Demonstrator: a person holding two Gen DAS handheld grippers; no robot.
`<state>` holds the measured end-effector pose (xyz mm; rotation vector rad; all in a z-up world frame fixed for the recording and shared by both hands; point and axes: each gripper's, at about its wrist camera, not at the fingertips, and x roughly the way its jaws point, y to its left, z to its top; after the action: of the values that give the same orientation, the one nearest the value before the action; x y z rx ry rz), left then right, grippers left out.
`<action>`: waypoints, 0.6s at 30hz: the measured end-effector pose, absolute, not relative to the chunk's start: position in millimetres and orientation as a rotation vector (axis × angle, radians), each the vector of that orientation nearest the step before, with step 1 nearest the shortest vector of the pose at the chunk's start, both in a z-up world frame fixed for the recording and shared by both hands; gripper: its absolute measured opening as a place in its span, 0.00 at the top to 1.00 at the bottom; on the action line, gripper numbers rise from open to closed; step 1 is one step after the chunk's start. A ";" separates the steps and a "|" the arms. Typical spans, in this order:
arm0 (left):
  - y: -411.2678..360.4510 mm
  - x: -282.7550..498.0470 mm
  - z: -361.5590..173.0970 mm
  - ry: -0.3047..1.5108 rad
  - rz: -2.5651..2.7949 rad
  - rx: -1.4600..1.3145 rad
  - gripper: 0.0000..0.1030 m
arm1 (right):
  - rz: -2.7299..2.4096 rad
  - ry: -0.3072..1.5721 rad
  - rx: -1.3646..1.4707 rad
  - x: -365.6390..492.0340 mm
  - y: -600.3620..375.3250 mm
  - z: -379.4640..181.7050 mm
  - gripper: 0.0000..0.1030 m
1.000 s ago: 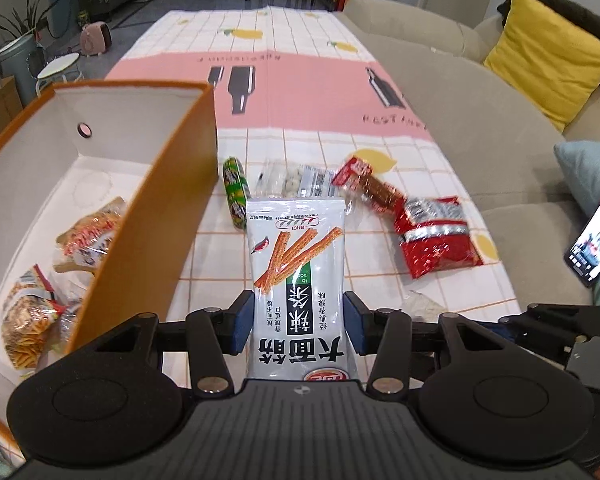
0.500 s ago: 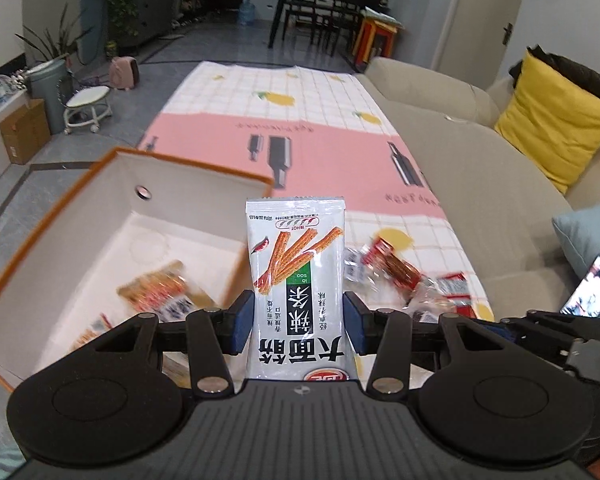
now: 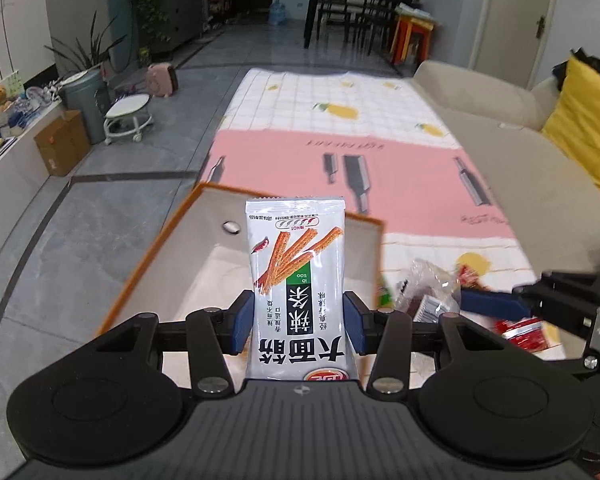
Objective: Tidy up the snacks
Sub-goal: 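Carry both packets over the orange box and open both tools to drop them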
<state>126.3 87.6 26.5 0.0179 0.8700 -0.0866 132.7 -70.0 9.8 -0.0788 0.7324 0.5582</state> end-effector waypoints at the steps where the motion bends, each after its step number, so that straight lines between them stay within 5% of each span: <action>1: 90.6 130.4 23.9 0.879 -0.080 0.034 0.48 | 0.567 0.736 -0.097 137.8 -63.0 9.1 0.61; 18: 126.1 171.3 -32.7 1.064 -0.075 0.191 0.48 | 0.686 0.749 -0.492 183.7 28.1 -23.6 0.61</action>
<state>171.3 126.1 -32.7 0.1908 1.0636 -0.0745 183.7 28.1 -23.6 -0.4922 0.7495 0.6861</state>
